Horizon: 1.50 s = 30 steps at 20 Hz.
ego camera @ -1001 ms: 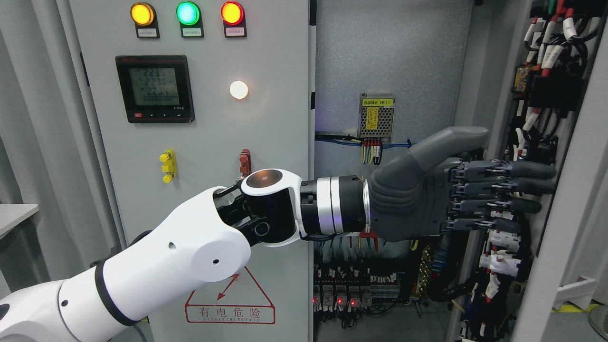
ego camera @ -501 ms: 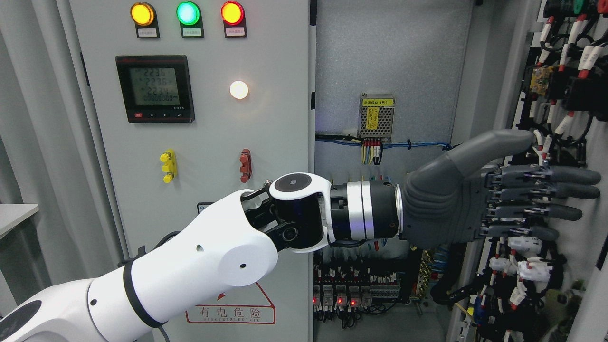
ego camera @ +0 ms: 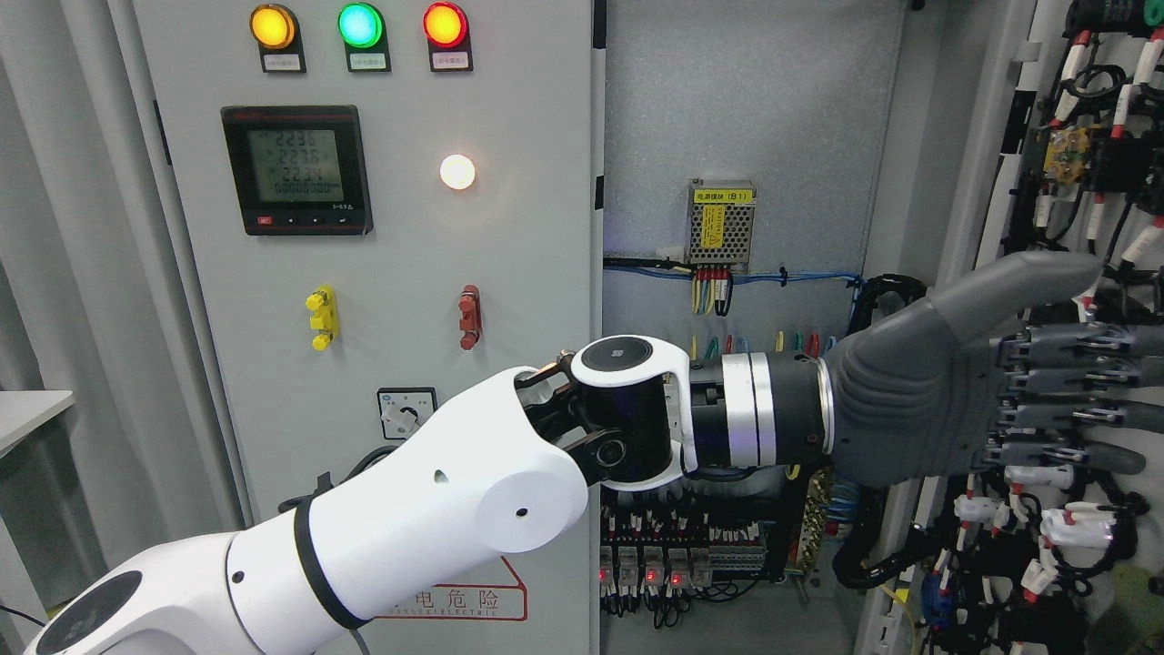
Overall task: Open door with both hands
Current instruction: 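Keep pushing the button-panel door wide open with the left hand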
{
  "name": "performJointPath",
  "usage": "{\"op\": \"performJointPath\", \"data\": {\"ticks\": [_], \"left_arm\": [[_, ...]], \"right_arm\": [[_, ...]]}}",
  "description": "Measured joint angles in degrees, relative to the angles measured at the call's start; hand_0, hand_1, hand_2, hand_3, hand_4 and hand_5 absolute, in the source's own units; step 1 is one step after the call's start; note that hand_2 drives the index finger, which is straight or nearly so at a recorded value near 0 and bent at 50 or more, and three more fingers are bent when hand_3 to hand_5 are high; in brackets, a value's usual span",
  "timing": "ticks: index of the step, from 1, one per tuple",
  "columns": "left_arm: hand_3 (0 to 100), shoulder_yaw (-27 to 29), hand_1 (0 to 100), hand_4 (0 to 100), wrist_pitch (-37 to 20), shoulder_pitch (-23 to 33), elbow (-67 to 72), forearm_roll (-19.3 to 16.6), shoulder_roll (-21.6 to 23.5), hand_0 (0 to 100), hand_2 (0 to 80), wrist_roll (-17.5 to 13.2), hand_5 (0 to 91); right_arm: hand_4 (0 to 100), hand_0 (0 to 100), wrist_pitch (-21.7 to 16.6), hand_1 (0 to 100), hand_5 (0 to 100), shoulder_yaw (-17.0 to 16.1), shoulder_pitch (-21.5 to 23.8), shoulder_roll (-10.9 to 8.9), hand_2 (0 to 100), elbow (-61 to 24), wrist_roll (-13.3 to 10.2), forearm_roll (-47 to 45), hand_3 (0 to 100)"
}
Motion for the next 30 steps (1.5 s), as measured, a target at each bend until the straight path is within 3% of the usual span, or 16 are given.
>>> {"op": "performJointPath", "data": {"ticks": [30], "left_arm": [[3, 0.1, 0, 3, 0.2, -0.1, 2.8, -0.2, -3.0, 29, 2.8, -0.2, 0.0]], "right_arm": [[0, 22, 0.0, 0, 0, 0.0, 0.0, 0.00, 0, 0.0, 0.0, 0.0, 0]]}}
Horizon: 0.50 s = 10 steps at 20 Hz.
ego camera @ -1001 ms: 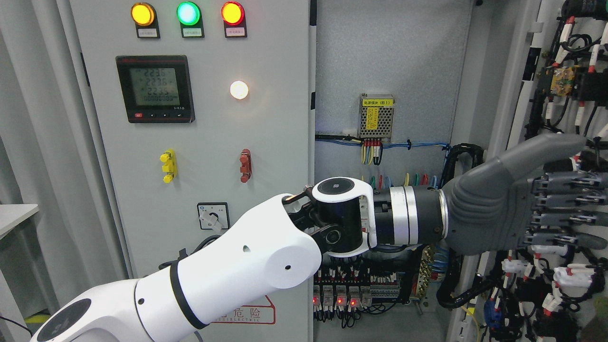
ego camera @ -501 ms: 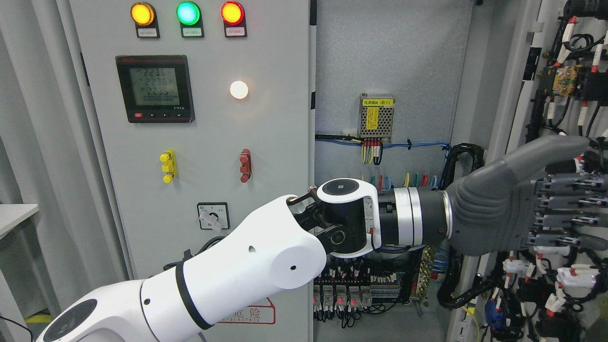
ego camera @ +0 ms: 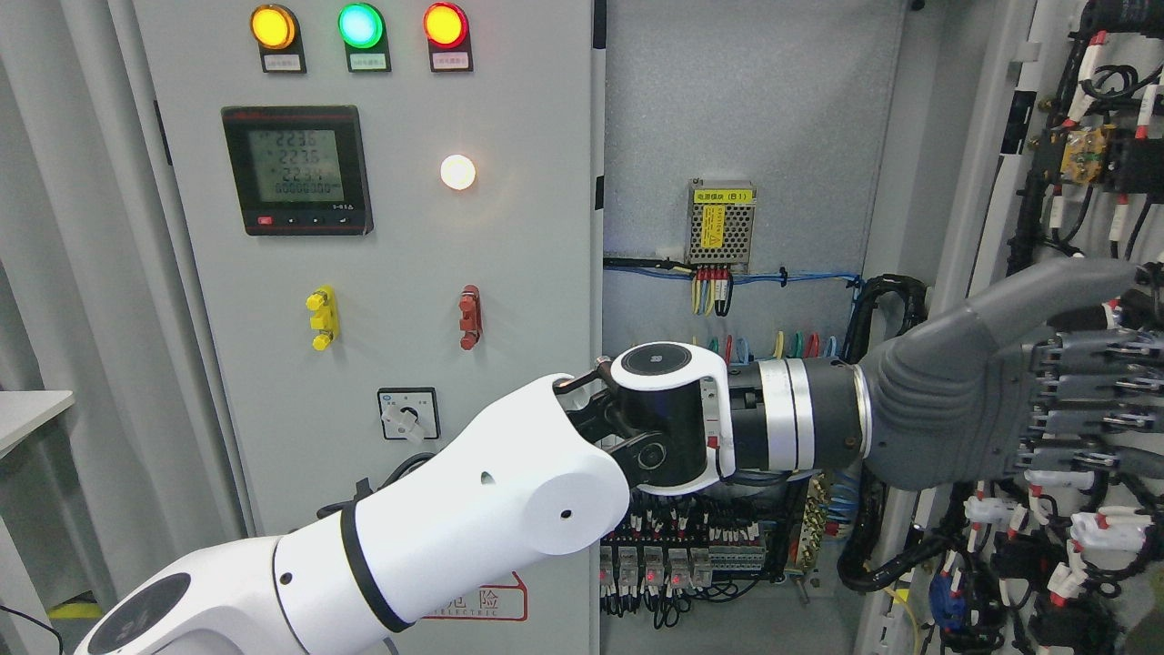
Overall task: Open door with both hands
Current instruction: 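Keep pushing the button-panel door wide open with the left hand, then withdraw the left hand down out of the cabinet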
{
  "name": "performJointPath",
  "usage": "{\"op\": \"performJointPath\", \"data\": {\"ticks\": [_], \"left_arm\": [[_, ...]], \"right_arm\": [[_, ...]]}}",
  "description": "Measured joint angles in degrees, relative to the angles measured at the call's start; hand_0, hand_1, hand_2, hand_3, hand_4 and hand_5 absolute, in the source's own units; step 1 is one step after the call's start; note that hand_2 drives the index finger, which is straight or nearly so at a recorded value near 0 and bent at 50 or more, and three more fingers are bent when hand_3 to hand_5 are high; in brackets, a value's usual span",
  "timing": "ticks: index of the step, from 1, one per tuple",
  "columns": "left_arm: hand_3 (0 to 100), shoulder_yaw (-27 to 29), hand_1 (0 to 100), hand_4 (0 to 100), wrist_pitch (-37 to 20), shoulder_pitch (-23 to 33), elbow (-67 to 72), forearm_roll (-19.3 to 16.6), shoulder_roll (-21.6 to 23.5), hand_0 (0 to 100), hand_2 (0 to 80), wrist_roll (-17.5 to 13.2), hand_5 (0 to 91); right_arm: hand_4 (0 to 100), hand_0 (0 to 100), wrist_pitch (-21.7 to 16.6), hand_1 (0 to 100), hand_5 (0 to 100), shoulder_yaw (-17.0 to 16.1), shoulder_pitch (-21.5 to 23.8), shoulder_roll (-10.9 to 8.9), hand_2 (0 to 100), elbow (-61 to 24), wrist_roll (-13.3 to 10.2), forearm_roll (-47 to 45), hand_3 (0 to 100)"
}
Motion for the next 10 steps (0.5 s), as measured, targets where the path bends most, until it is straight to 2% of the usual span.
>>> {"op": "performJointPath", "data": {"ticks": [5, 10], "left_arm": [[3, 1.4, 0, 3, 0.0, -0.1, -2.3, -0.2, 0.6, 29, 2.8, 1.5, 0.0], [3, 2.6, 0, 3, -0.3, 0.1, -5.5, -0.3, 3.6, 29, 2.8, 2.7, 0.0]], "right_arm": [[0, 22, 0.0, 0, 0, 0.0, 0.0, 0.00, 0, 0.0, 0.0, 0.0, 0], [0, 22, 0.0, 0, 0, 0.0, 0.0, 0.00, 0, 0.0, 0.0, 0.0, 0]]}}
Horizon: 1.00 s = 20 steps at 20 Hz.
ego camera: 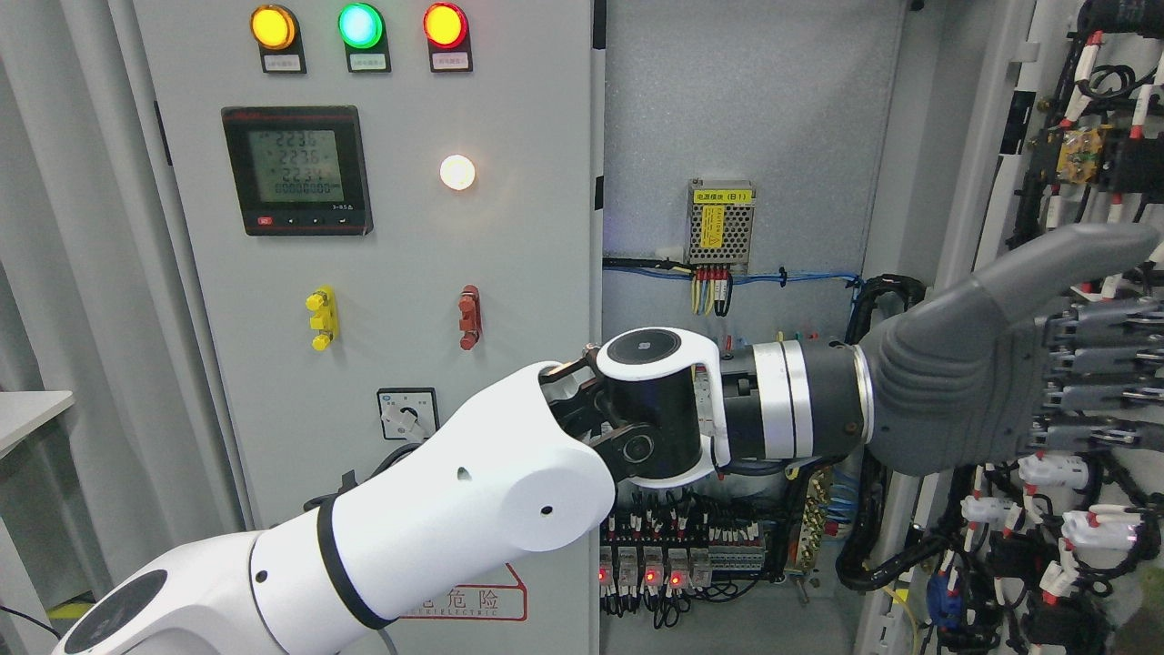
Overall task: Open door with both hands
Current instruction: 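Withdraw the left hand down out of the cabinet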
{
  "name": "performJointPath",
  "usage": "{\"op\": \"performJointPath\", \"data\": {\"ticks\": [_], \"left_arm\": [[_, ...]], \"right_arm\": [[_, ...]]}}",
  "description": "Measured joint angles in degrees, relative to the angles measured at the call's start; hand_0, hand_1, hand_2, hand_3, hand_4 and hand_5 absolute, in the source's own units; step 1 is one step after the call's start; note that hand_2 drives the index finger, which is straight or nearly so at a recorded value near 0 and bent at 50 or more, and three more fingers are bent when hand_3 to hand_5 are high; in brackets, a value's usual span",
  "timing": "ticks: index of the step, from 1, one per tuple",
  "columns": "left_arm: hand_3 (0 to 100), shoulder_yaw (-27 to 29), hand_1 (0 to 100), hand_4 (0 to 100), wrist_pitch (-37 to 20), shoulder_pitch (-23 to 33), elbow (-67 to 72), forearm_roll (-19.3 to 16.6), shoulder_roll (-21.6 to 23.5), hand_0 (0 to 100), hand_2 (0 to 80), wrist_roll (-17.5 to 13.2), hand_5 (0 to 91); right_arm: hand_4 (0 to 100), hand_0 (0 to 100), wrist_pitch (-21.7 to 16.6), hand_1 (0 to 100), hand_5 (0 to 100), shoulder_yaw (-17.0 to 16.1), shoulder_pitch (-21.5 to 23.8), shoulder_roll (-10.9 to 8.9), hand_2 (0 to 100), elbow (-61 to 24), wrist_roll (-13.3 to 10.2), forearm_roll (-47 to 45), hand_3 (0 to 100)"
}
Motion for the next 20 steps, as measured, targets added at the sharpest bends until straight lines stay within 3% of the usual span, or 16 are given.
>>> {"op": "performJointPath", "data": {"ticks": [1, 2, 3, 6, 13, 20], "left_arm": [[3, 0.3, 0, 3, 0.0, 0.1, -0.7, 0.0, 0.8, 29, 2.8, 0.1, 0.0], [3, 0.6, 0, 3, 0.1, 0.3, -1.3, 0.0, 1.6, 29, 2.8, 0.4, 0.0], [3, 0.9, 0, 3, 0.3, 0.6, -2.0, -0.1, 2.5, 29, 2.8, 0.7, 0.0], [3, 1.7, 0, 3, 0.4, 2.2, -4.2, -1.0, 5.0, 29, 2.8, 1.7, 0.0], [3, 3.1, 0, 3, 0.5, 9.6, -11.2, -8.5, 12.1, 29, 2.8, 2.1, 0.0], [3, 4.9, 0, 3, 0.4, 23.0, -17.1, -20.5, 19.2, 29, 2.8, 2.2, 0.0]], "right_arm": [[0, 22, 0.0, 0, 0, 0.0, 0.0, 0.00, 0, 0.0, 0.0, 0.0, 0], [0, 22, 0.0, 0, 0, 7.4, 0.0, 0.01, 0, 0.0, 0.0, 0.0, 0], [0, 22, 0.0, 0, 0, 12.0, 0.0, -0.02, 0, 0.0, 0.0, -0.6, 0], [0, 22, 0.0, 0, 0, 9.1, 0.0, 0.00, 0, -0.2, 0.1, -2.4, 0], [0, 22, 0.0, 0, 0, 4.8, 0.0, 0.00, 0, -0.5, 0.2, -0.7, 0], [0, 22, -0.4, 0, 0, 2.6, 0.2, 0.00, 0, -1.9, 0.0, -0.2, 0]]}}
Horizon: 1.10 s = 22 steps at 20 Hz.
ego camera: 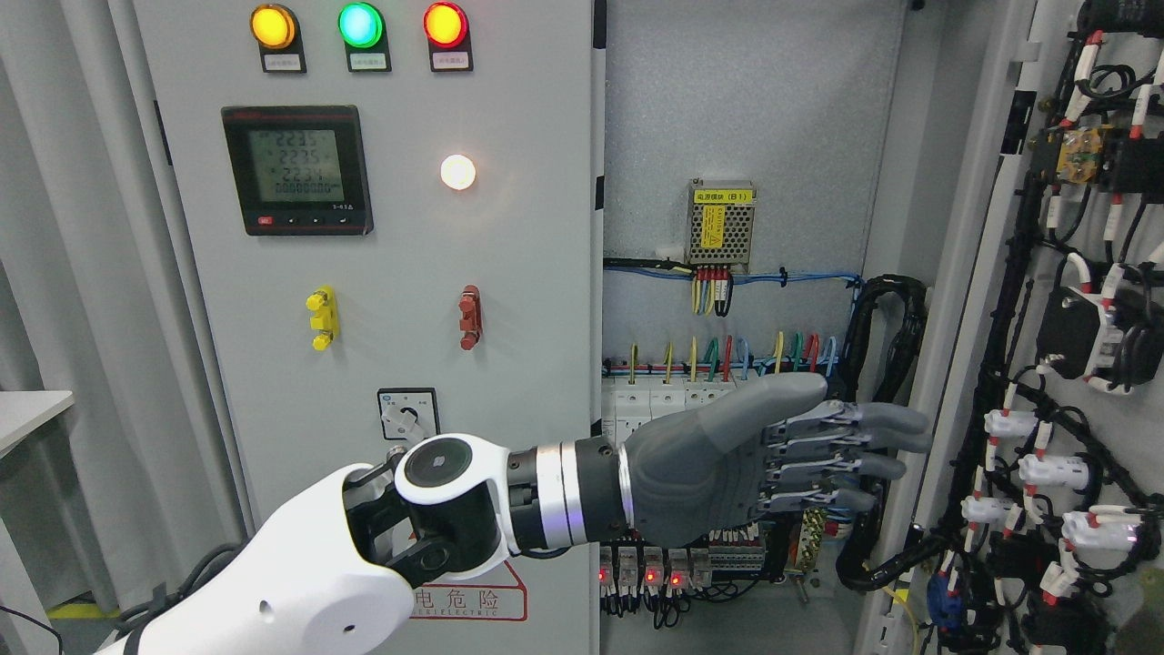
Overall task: Open door with both hands
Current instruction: 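Withdraw the left hand down out of the cabinet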
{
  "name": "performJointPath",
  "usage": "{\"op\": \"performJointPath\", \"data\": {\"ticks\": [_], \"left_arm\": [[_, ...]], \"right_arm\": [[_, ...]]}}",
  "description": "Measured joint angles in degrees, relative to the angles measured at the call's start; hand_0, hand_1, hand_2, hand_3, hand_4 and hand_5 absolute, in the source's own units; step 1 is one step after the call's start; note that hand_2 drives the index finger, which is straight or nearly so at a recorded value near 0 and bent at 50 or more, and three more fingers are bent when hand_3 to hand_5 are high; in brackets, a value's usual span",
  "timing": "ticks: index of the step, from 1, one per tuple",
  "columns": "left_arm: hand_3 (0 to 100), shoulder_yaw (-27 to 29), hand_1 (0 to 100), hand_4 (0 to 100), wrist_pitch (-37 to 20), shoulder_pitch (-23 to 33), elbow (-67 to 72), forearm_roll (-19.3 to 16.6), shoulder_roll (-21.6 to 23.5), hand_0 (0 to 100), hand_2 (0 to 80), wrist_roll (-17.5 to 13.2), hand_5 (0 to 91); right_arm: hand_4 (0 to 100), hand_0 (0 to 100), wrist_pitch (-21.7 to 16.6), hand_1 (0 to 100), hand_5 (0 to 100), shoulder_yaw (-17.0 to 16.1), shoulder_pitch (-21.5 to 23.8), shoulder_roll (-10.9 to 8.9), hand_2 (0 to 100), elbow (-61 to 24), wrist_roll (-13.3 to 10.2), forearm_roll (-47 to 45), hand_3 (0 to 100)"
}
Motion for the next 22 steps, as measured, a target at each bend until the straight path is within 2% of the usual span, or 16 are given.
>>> {"op": "performJointPath", "data": {"ticks": [6, 11, 14, 18, 22], "left_arm": [[3, 3.0, 0, 3, 0.2, 21.1, -2.5, -13.4, 3.6, 29, 2.8, -0.2, 0.0], [3, 7.1, 0, 3, 0.6, 41.5, -1.5, -24.8, 5.2, 29, 2.9, -0.4, 0.0], [3, 10.9, 0, 3, 0.1, 53.7, 1.2, -29.1, 4.8, 29, 2.8, 0.1, 0.0], [3, 16.5, 0, 3, -0.7, 67.1, 7.4, -32.8, 3.1, 29, 2.9, 4.8, 0.0], [3, 21.6, 0, 3, -3.9, 74.5, 17.7, -34.7, 0.2, 29, 2.9, 10.9, 0.0]], "right_arm": [[0, 22, -0.1, 0, 0, -0.9, 4.6, -0.50, 0, -7.1, -0.1, 0.1, 0], [0, 22, 0.0, 0, 0, 0.2, 10.6, -1.91, 0, -18.3, -0.5, 0.2, 0], [0, 22, 0.0, 0, 0, 0.7, 14.3, -2.85, 0, -26.7, -0.5, 0.2, 0], [0, 22, 0.0, 0, 0, 1.4, 18.1, -3.91, 0, -38.1, -0.7, 0.2, 0], [0, 22, -0.1, 0, 0, 2.9, 21.8, -4.95, 0, -49.9, -0.4, 0.2, 0]]}}
